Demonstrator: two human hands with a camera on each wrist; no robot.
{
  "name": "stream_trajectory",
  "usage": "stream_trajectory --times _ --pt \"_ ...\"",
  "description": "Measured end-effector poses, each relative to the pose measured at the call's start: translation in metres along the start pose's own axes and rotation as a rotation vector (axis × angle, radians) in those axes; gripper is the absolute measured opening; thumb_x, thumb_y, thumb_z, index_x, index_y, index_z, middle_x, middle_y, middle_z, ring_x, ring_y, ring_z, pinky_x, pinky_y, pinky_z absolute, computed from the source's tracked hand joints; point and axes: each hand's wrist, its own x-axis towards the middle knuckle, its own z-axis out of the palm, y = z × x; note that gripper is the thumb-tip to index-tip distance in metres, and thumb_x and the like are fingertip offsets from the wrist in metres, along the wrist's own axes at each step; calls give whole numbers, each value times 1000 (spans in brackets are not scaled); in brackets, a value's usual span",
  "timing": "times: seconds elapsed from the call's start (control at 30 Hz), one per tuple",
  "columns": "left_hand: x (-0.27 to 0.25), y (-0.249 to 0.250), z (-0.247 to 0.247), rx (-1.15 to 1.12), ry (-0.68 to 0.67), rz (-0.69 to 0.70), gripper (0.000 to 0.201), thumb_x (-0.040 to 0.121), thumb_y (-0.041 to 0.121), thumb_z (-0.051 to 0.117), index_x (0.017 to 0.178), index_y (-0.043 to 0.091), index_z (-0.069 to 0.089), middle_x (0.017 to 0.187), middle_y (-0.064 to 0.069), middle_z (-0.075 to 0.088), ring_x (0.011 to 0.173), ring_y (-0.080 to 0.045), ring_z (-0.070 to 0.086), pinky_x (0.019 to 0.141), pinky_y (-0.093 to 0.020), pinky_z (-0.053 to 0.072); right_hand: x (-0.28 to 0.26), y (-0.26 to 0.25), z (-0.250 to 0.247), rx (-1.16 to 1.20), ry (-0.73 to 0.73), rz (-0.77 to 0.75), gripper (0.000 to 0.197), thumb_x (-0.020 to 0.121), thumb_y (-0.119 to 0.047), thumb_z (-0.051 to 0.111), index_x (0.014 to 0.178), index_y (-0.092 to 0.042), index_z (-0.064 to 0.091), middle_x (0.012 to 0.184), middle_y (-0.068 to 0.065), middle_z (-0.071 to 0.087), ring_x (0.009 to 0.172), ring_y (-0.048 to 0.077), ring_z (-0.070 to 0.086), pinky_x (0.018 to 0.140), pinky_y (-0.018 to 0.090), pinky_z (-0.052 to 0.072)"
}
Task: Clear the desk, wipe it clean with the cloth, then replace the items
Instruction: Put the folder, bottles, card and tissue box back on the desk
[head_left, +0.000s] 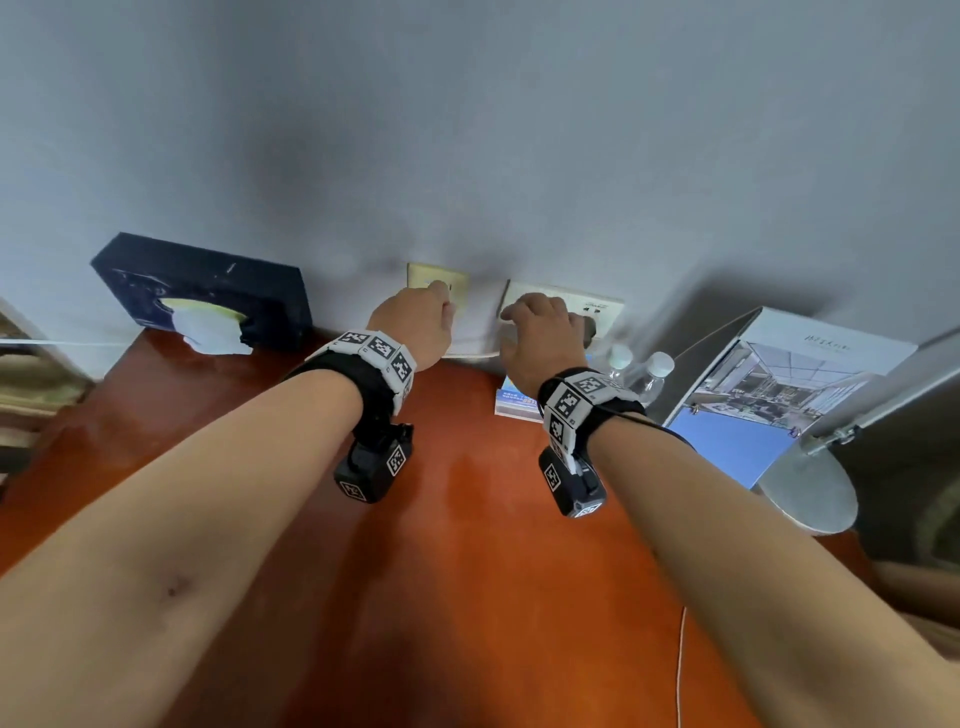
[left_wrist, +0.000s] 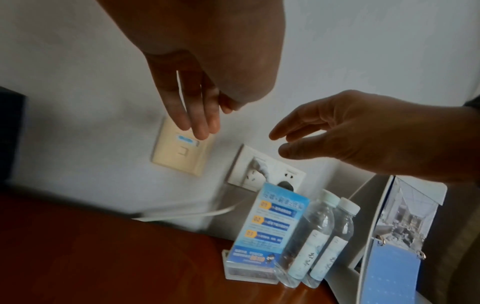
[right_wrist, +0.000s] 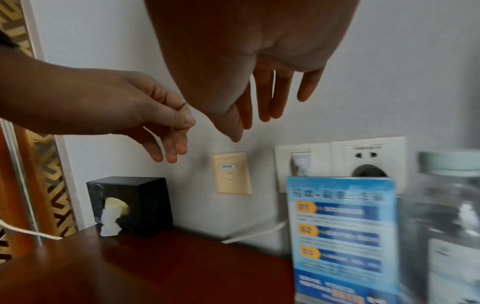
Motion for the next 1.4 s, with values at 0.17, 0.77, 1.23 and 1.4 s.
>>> stream_trajectory --times 0.17,0.77,1.23,1.4 --pt "-21 -73 -43 14 41 -62 30 101 28 32 96 5 51 80 -12 57 71 -29 50 60 -33 36 12 -78 5 42 -79 -40 33 92 -21 52 124 -16 59 139 3 46 129 24 37 104 38 29" --pt "-25 -355 -119 117 -104 -319 56 79 15 64 132 12 45 136 -12 40 127 -30 34 92 -42 44 119 -313 109 72 -212 -116 57 88 -20 57 142 -17 39 149 0 36 136 22 31 107 38 31" --pt "29 -371 -71 374 -148 -296 88 65 19 73 142 18 31 137 -17 34 125 -36 32 97 -48 32 157 -293 142 21 -158 -54 81 68 -34 75 138 -19 38 137 7 32 122 30 31 100 43 35" --pt "21 -367 -76 372 -146 -331 82 64 11 70 137 24 34 135 -17 33 127 -38 28 104 -56 24 150 -297 141 75 -217 15 82 66 -34 84 131 -23 36 136 7 32 120 31 33 94 48 41"
